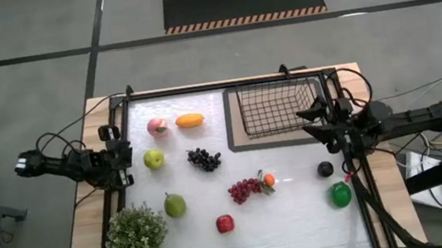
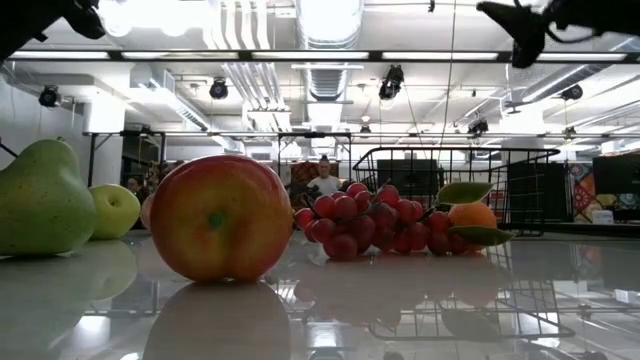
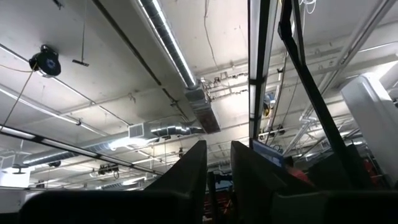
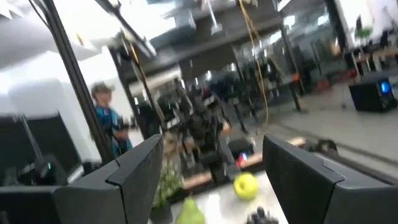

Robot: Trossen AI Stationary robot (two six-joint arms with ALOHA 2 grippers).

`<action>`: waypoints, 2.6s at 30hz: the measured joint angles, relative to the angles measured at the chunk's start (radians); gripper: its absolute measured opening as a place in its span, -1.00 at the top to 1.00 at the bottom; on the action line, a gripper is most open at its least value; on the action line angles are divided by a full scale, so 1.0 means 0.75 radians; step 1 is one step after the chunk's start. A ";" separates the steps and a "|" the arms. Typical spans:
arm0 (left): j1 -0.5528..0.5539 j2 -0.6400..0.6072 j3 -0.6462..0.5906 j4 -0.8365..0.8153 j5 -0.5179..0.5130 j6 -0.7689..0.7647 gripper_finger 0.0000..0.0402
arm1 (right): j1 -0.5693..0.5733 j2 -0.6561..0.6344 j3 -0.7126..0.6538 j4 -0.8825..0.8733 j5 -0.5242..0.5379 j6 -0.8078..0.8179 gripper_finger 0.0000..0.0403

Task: Build produce basket
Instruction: Put the black plum into the black basket

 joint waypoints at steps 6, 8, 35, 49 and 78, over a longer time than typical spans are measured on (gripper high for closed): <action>0.000 -0.004 0.004 0.005 -0.002 0.000 0.72 | 0.069 0.197 0.345 -0.558 0.000 0.150 -0.29; 0.000 -0.004 0.007 0.006 -0.004 0.000 0.72 | 0.096 0.258 0.452 -0.752 -0.001 0.232 -0.29; 0.000 0.012 -0.001 -0.012 -0.028 -0.004 0.72 | 0.175 0.984 0.884 -2.346 -0.286 1.383 -0.29; 0.000 0.012 -0.002 -0.014 -0.028 -0.004 0.72 | 0.238 1.105 0.728 -2.167 -0.371 1.399 -0.29; -0.001 0.012 -0.003 -0.031 -0.028 -0.005 0.72 | 0.258 1.115 0.543 -2.004 -0.410 1.428 0.01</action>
